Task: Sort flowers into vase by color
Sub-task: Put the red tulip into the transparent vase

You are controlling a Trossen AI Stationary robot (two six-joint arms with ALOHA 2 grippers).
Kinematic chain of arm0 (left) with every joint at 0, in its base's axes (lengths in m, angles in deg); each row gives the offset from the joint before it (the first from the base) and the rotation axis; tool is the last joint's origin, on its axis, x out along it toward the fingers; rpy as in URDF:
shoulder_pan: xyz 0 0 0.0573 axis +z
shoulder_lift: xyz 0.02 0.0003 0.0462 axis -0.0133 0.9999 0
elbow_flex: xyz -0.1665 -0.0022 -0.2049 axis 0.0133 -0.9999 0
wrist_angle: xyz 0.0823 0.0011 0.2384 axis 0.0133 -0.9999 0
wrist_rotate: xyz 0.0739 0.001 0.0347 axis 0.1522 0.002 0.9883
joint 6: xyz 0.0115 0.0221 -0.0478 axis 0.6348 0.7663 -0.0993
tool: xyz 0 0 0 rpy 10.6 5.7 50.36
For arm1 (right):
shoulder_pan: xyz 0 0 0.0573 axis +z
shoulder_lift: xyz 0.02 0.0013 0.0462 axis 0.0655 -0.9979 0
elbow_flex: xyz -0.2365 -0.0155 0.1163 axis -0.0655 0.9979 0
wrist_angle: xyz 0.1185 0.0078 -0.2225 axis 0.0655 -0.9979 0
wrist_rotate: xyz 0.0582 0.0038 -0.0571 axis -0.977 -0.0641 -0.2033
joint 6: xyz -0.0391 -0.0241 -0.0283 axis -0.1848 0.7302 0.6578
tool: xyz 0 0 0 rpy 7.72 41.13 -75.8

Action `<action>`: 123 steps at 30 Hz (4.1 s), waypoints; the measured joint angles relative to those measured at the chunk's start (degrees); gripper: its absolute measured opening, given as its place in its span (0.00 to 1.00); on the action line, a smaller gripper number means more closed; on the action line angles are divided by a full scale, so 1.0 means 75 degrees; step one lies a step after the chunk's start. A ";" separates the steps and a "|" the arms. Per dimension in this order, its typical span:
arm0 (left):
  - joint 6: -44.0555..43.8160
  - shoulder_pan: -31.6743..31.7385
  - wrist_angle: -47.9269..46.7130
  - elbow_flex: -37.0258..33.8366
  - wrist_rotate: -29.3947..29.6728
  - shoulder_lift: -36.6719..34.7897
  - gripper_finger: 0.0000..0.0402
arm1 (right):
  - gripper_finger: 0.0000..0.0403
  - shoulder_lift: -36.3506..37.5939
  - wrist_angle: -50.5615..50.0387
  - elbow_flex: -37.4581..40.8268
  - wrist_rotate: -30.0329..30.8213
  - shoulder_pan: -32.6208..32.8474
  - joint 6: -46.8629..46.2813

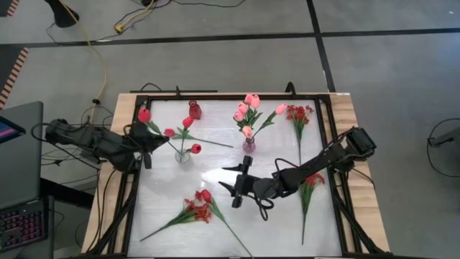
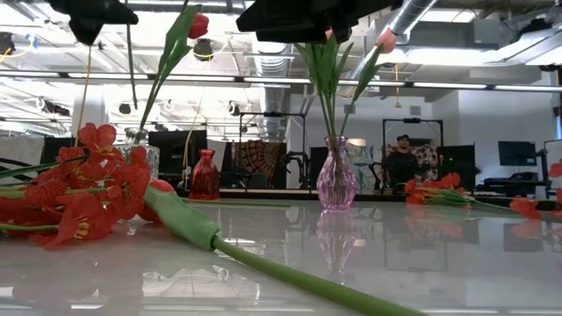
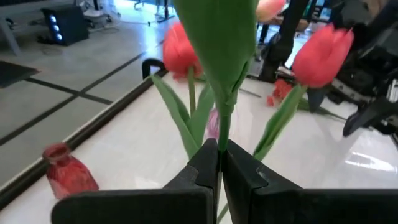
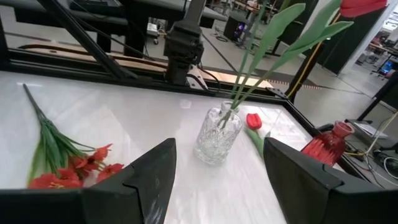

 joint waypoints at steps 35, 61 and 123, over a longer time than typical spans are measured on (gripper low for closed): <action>0.0027 -0.0003 0.0028 -0.0217 0.0125 0.0190 0.00 | 0.67 0.0000 -0.0122 0.0000 -0.0015 -0.0029 -0.0079; -0.0888 -0.0006 0.0061 -0.0217 0.0818 0.2676 0.00 | 0.67 0.0000 -0.0158 0.0000 -0.0015 0.0023 -0.0195; -0.1853 -0.0006 -0.2124 0.0169 -0.0932 0.1807 0.35 | 0.66 -0.1810 -0.1359 -0.0132 0.0058 -0.1175 -0.3214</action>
